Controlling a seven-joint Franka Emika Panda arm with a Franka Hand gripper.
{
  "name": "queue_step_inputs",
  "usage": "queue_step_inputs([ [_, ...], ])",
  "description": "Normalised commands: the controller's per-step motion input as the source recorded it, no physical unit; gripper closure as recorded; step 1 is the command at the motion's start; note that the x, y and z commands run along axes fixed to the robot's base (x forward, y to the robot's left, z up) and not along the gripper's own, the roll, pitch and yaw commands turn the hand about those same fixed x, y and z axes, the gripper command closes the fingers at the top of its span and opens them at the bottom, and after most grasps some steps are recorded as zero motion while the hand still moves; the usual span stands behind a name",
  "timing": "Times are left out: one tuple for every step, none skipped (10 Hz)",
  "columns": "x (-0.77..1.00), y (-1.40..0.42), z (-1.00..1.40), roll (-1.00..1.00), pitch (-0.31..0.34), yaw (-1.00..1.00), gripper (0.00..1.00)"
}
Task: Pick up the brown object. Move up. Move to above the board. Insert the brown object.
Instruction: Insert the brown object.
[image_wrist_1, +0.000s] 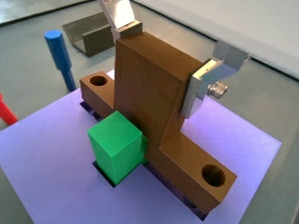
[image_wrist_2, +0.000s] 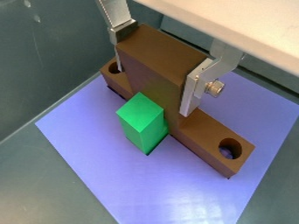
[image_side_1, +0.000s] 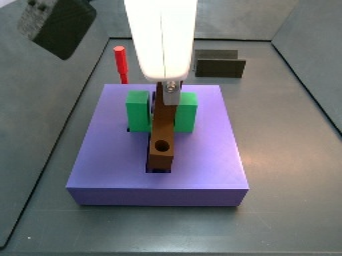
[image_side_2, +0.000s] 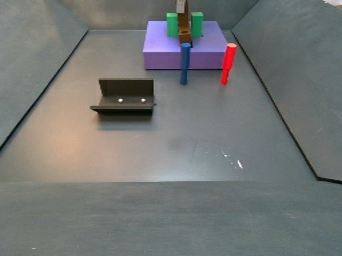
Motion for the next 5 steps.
queue_step_inputs([
  [0.00, -0.02, -0.19, 0.09, -0.020, 0.20, 1.00],
  [0.00, 0.00, -0.19, 0.08, -0.017, 0.19, 1.00],
  [0.00, 0.00, -0.20, 0.07, -0.010, 0.14, 1.00],
  [0.00, 0.00, -0.21, 0.05, -0.013, 0.06, 1.00],
  [0.00, 0.00, -0.25, 0.04, -0.023, 0.03, 1.00],
])
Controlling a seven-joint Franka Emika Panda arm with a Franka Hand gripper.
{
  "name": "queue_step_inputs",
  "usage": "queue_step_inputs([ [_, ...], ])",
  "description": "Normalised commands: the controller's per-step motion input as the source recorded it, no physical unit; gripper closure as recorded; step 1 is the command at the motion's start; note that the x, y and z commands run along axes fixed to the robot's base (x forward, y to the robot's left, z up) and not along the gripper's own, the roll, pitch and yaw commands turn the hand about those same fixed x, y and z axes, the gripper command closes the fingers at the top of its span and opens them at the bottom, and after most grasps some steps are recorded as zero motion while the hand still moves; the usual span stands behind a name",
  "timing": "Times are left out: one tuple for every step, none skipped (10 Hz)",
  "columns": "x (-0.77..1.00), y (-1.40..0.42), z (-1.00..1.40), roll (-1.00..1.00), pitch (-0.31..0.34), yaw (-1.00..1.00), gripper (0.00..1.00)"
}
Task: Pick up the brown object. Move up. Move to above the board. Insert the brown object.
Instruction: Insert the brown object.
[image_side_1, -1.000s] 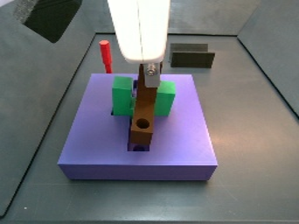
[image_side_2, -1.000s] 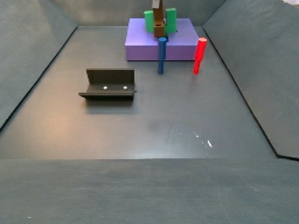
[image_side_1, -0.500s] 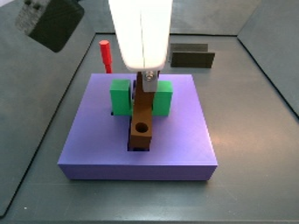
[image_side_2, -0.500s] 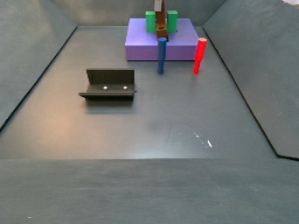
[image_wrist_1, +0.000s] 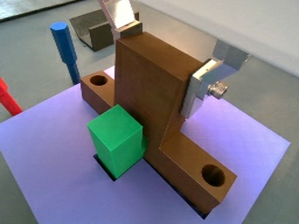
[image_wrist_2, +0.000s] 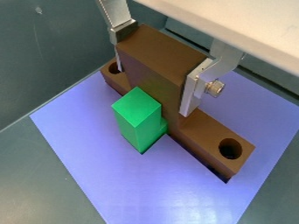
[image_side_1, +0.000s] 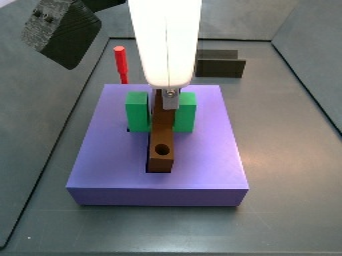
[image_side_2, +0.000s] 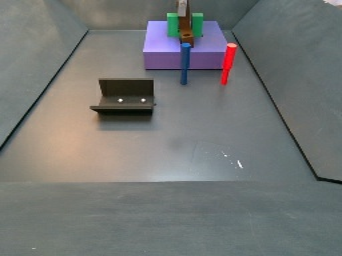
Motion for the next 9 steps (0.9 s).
queue_step_inputs([
  [0.00, 0.00, -0.27, 0.02, -0.044, 0.00, 1.00],
  [0.01, 0.00, -0.30, 0.01, -0.061, 0.00, 1.00],
  [0.00, 0.00, -0.36, 0.00, -0.101, -0.12, 1.00],
  [0.00, 0.00, -0.42, 0.00, -0.127, -0.14, 1.00],
  [0.00, 0.00, -0.46, 0.00, -0.136, -0.14, 1.00],
  [0.00, 0.00, -0.46, 0.01, -0.123, -0.13, 1.00],
  [0.00, 0.00, -0.42, 0.03, -0.104, -0.13, 1.00],
  [0.00, 0.00, -0.38, 0.03, -0.084, -0.09, 1.00],
  [0.00, 0.00, -0.34, 0.04, -0.067, -0.07, 1.00],
])
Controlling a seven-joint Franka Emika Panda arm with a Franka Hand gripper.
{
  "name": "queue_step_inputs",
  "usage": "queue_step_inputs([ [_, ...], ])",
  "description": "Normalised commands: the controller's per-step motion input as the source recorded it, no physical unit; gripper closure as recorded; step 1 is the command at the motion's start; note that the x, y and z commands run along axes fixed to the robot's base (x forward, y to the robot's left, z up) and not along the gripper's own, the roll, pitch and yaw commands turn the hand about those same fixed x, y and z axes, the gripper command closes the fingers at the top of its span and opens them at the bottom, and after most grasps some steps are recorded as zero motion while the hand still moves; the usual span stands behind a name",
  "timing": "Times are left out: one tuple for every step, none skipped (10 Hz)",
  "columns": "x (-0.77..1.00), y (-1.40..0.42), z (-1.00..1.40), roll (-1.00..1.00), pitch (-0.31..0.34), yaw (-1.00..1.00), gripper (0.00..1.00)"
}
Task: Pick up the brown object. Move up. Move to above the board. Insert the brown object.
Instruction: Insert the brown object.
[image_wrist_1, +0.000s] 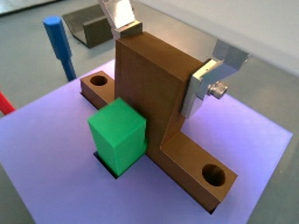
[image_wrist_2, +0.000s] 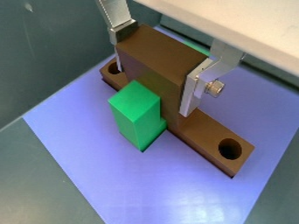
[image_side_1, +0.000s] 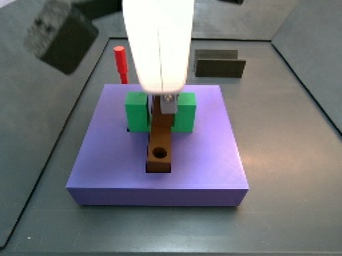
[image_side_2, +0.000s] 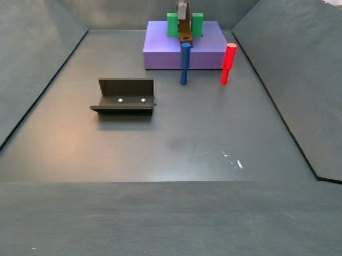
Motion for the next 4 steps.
queue_step_inputs([
  [0.00, 0.00, -0.36, 0.04, -0.073, -0.07, 1.00],
  [-0.01, 0.00, -0.40, 0.04, -0.093, -0.06, 1.00],
  [-0.02, 0.00, -0.39, 0.03, -0.099, -0.05, 1.00],
  [0.00, 0.00, 0.00, 0.00, 0.000, 0.00, 1.00],
])
